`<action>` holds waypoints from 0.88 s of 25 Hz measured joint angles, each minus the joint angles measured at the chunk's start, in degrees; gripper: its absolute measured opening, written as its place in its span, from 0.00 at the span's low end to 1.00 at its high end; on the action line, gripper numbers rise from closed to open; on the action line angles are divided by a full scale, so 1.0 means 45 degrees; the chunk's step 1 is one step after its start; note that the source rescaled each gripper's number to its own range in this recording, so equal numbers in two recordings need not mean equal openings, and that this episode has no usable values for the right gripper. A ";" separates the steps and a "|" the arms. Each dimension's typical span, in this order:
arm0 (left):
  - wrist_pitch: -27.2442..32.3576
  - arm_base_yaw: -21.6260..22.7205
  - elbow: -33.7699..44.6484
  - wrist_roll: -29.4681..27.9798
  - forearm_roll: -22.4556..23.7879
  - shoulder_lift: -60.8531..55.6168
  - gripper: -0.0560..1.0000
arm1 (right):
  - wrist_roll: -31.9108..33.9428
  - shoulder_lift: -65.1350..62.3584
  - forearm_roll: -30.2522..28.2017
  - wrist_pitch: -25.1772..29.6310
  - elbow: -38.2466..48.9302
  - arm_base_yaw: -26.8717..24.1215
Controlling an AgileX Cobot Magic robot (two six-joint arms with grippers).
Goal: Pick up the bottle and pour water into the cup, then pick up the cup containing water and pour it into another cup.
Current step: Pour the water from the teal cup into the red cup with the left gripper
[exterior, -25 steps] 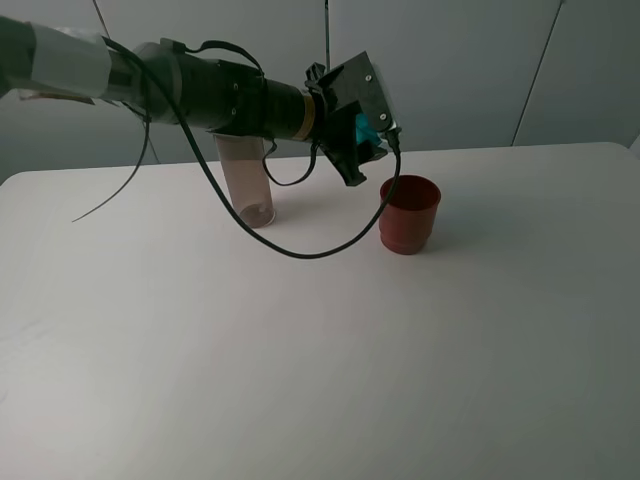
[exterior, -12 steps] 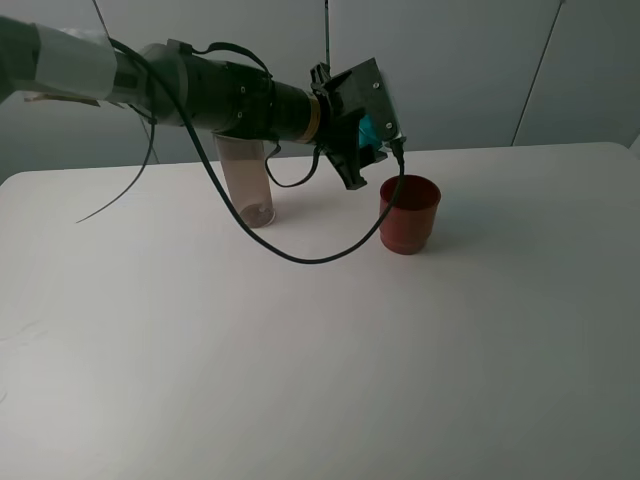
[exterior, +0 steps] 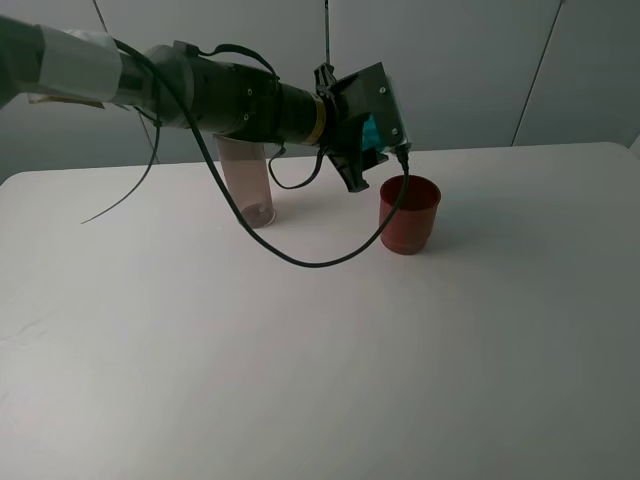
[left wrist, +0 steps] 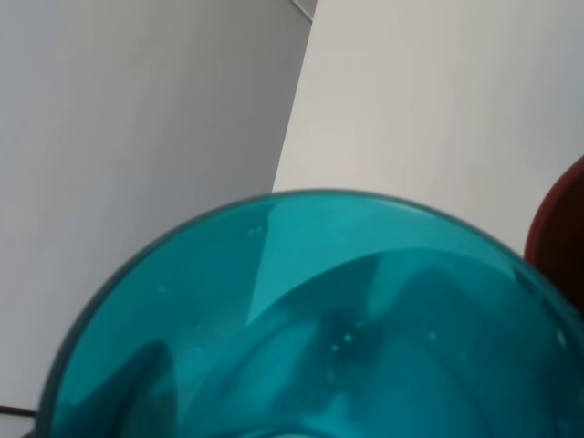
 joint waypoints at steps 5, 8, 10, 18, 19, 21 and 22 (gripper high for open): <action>0.0246 -0.0139 -0.0050 0.0000 0.0000 0.0000 0.18 | 0.0000 0.0000 0.0000 0.0000 0.0000 0.0000; 0.0392 -0.0192 -0.0466 0.0000 0.0000 0.0179 0.18 | -0.0022 0.0000 0.0000 0.0000 0.0000 0.0000; 0.0417 -0.0192 -0.0634 0.0000 0.0000 0.0222 0.18 | -0.0022 0.0000 0.0000 0.0000 0.0000 0.0000; 0.0444 -0.0192 -0.0797 0.0000 0.0119 0.0233 0.18 | -0.0022 0.0000 0.0000 0.0000 0.0000 0.0000; 0.0463 -0.0192 -0.0815 0.0026 0.0153 0.0253 0.18 | -0.0022 0.0000 0.0000 0.0000 0.0000 0.0000; 0.0549 -0.0220 -0.0848 0.0268 0.0173 0.0283 0.18 | -0.0022 0.0000 0.0000 0.0000 0.0000 0.0000; 0.0673 -0.0266 -0.0877 0.0367 0.0207 0.0382 0.18 | 0.0002 0.0000 0.0000 0.0000 0.0000 0.0000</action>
